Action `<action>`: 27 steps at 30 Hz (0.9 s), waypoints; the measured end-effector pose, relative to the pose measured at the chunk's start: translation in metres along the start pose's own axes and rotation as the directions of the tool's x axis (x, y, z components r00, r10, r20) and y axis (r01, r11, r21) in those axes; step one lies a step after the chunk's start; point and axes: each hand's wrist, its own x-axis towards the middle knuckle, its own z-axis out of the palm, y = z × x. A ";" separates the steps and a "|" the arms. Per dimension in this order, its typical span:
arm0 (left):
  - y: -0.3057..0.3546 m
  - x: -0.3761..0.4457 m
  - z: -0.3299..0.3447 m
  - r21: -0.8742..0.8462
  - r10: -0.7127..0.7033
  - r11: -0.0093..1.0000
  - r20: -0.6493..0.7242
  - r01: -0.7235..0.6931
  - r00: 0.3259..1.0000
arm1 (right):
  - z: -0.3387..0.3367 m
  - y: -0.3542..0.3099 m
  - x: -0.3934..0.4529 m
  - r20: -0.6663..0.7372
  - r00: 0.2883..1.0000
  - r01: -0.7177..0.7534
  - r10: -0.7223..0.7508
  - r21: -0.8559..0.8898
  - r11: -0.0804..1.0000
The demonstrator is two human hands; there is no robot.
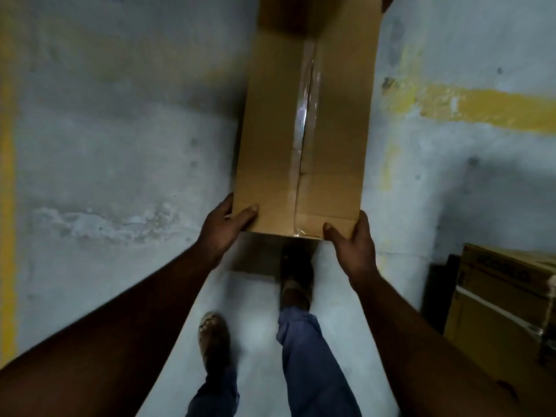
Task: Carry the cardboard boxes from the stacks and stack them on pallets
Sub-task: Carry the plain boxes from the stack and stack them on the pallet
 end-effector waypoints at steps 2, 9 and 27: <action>0.013 -0.050 -0.013 0.053 0.113 0.993 -0.096 -0.108 0.989 | -0.026 -0.018 -0.045 -0.044 0.989 0.141 -0.141 -0.005 0.990; 0.056 -0.270 -0.045 -0.197 0.035 0.979 -0.112 -0.057 0.993 | -0.111 -0.056 -0.248 -0.006 0.985 0.170 -0.170 0.040 0.985; -0.142 -0.737 -0.089 -0.314 0.400 0.836 -0.210 -0.450 0.892 | -0.176 0.085 -0.730 -0.315 0.859 0.454 -0.403 0.108 0.885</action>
